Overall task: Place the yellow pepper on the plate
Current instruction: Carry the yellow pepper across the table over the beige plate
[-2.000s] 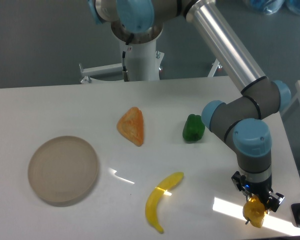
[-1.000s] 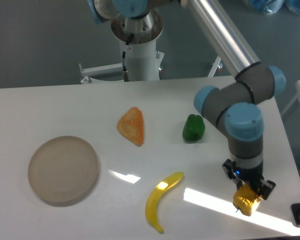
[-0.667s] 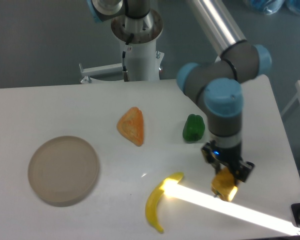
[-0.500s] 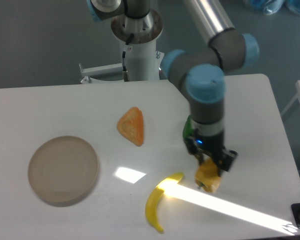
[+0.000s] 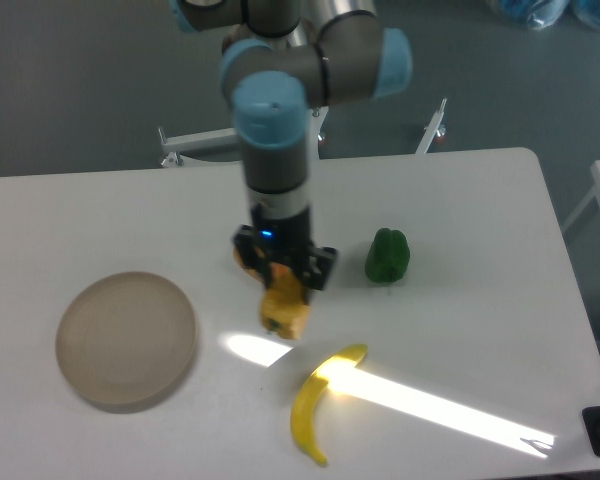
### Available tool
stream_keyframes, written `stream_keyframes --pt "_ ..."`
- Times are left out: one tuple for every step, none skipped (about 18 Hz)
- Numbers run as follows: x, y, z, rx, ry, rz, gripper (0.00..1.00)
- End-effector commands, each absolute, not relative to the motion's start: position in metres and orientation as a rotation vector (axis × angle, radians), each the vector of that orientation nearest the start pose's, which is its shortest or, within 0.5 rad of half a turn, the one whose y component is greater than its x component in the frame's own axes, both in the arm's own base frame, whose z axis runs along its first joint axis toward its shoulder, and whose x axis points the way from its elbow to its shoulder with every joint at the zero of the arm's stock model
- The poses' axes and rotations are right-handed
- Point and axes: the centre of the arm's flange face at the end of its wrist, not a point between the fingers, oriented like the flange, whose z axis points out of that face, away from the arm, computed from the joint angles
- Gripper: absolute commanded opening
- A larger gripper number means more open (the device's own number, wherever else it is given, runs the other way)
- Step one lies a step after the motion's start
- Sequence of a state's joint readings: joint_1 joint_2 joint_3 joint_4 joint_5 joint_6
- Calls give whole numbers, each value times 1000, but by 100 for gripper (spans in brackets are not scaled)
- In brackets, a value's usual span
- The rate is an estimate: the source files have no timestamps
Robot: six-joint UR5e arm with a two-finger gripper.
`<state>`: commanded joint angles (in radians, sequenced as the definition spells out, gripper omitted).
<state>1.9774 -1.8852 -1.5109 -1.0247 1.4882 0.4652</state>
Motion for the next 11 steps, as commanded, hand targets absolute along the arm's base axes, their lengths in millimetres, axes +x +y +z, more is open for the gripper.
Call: stream_keyframes --pt "-108 643 400 -2834 101 59 39" --pt "-89 649 396 -2835 133 49 39" --pt "-75 654 389 -2836 172 45 39" --pt "-66 655 383 -2841 196 42 39" --pt "-60 657 374 -2851 215 34 39" --pt "-49 662 364 -2853 237 27 39" --pt "-37 668 354 -2849 260 32 39" --pt "-31 674 347 -2836 264 34 39" --pt "-24 678 342 -2824 251 33 39" --pt "-16 681 334 -2828 205 25 39" --pt "-14 683 326 -2842 165 37 39"
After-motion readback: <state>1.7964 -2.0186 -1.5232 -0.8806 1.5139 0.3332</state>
